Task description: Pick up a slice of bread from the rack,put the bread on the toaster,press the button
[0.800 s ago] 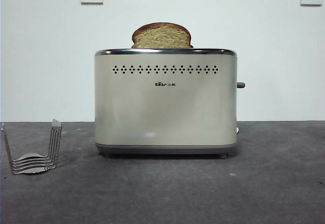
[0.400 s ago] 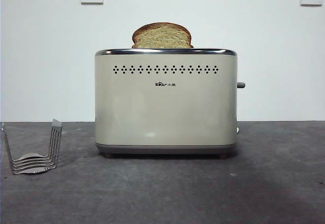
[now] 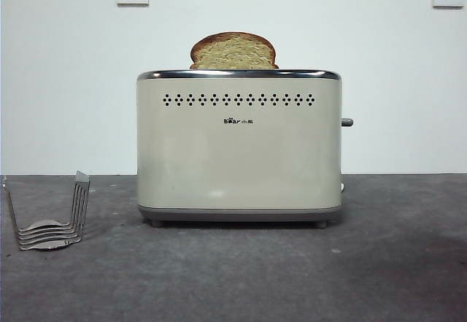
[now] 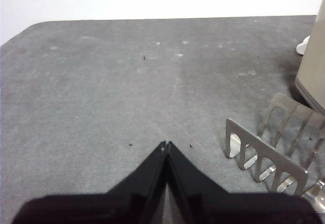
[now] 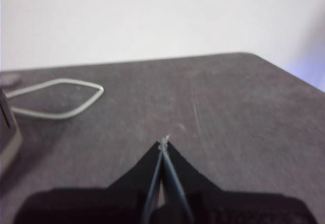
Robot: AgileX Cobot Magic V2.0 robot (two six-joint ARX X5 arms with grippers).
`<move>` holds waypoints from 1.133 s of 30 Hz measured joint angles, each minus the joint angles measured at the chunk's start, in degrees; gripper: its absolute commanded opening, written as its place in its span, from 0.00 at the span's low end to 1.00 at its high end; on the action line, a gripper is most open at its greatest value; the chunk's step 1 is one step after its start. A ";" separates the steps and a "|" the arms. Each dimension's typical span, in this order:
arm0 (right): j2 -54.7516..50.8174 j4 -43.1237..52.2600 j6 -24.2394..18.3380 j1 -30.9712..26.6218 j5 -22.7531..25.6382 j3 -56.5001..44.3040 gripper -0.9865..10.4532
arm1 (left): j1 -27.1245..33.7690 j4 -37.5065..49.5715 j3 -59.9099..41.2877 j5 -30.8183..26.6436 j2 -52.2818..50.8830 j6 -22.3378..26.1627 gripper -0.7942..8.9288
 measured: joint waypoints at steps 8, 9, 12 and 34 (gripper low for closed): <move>-1.16 -6.03 -1.92 -0.76 -2.45 0.07 0.09 | 0.00 0.00 0.00 0.00 0.52 0.02 0.08; -1.14 -6.10 -2.21 -0.76 -3.13 0.07 0.09 | 0.00 0.02 0.00 0.00 0.63 0.02 0.08; -1.14 -6.32 -3.04 -0.76 -5.44 0.07 0.09 | 0.00 0.00 0.00 0.00 0.83 0.02 0.08; -1.14 -6.32 -2.71 -0.76 -5.42 0.07 0.09 | 0.00 0.00 0.00 0.00 0.85 0.02 0.08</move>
